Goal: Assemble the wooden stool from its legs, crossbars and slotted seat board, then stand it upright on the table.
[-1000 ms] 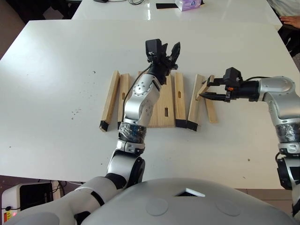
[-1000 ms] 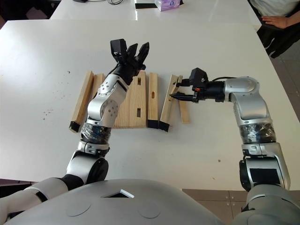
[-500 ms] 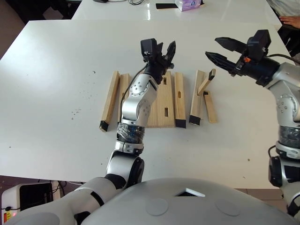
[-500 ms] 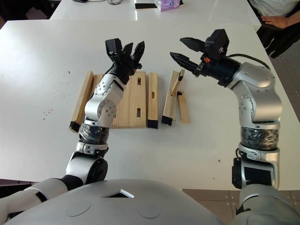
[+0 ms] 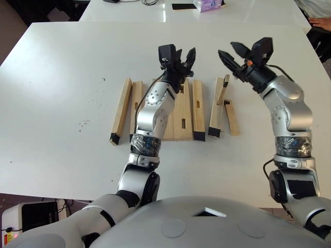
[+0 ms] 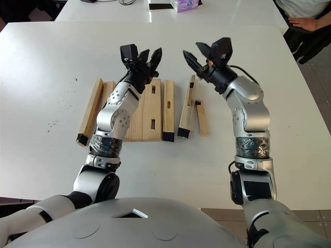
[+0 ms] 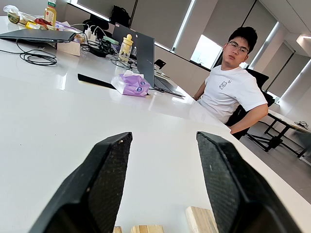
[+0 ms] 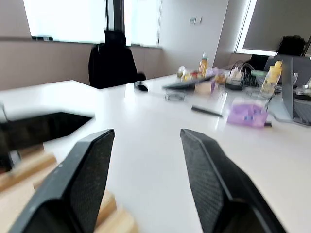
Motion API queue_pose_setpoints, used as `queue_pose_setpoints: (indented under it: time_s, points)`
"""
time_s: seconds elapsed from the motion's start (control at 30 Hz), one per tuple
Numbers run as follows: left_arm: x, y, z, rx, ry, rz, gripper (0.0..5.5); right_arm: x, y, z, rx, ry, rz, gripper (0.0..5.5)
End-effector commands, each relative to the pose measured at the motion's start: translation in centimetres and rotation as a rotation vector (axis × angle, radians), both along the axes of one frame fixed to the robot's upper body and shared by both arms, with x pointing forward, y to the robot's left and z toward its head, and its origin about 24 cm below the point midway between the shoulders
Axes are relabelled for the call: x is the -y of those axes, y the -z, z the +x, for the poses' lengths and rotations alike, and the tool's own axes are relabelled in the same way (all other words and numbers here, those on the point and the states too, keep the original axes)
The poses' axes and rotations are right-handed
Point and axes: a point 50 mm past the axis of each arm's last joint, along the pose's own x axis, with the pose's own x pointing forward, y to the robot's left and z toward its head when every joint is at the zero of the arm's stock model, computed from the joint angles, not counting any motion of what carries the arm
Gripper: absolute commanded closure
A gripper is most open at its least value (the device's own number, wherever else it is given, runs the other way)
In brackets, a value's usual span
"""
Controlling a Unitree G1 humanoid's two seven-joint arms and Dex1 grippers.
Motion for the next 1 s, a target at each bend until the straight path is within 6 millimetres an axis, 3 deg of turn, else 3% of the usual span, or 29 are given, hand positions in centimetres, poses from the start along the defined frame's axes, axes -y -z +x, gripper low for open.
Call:
queue_pose_setpoints:
  time_s: [0.03,0.7,0.8,0.93,1.0]
  points:
    - [1.0,-0.4,0.0,-0.008,0.03,-0.049,3.02,0.1,-2.3,-0.8,0.073,-0.008,0.052,2.99]
    - [1.3,-0.4,-0.3,-0.024,0.042,-0.068,3.02,-1.8,-2.6,-1.4,0.08,-0.062,0.056,2.99]
    - [1.4,-0.4,-0.3,-0.026,0.042,-0.071,3.02,-1.5,0.4,-0.9,-0.023,-0.037,0.03,2.99]
    - [1.6,-0.5,-0.3,-0.029,0.043,-0.079,3.02,-1.3,7.3,-1.0,-0.226,-0.018,-0.047,2.99]
    - [1.7,-0.5,-0.2,-0.024,0.031,-0.067,3.02,-1.4,8.1,-0.8,-0.235,-0.008,-0.058,2.99]
